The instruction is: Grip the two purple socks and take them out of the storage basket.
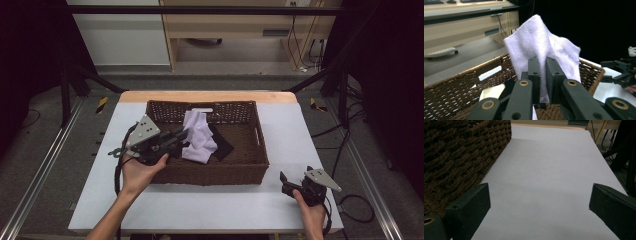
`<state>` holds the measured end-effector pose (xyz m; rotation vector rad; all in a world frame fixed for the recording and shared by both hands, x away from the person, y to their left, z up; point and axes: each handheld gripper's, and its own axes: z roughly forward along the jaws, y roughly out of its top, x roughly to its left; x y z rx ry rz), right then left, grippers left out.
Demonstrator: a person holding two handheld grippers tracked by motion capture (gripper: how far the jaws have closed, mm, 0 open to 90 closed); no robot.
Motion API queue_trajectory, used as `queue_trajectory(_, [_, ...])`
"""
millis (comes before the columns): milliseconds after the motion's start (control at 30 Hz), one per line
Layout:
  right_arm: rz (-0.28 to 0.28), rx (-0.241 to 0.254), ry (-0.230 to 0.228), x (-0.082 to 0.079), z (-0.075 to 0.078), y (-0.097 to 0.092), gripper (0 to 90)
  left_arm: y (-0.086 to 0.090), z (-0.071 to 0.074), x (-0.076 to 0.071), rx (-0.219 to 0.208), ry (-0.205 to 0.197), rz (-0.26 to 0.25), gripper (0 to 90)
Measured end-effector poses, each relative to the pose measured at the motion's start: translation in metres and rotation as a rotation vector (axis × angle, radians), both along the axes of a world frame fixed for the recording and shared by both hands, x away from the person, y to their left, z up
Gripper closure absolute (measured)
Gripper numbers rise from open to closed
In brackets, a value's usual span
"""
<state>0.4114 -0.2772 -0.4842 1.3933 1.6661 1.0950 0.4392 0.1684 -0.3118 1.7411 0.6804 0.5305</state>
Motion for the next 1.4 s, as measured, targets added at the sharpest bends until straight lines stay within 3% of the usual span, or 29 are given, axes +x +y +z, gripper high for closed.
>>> queue_trajectory(267, [0.0,-0.002,0.0,0.0,0.0,0.0,4.0,0.012,-0.005,-0.025,0.005,-0.008,-0.012,82.4])
queue_trajectory(533, [-0.003,-0.003,0.0,0.0,0.0,0.0,4.0,0.016,-0.019,-0.047,0.008,0.001,-0.048,82.3])
queue_trajectory(633, [-0.004,-0.005,-0.001,0.0,0.0,0.0,4.0,0.017,-0.027,-0.054,0.034,0.01,-0.058,82.4])
queue_trajectory(1000, [-0.006,-0.007,-0.005,-0.001,0.0,0.001,4.0,0.023,-0.061,-0.08,0.102,0.077,-0.093,82.3])
queue_trajectory(1400, [-0.004,0.002,0.0,-0.001,0.0,0.0,4.0,0.013,-0.099,-0.078,0.169,0.183,-0.116,82.3])
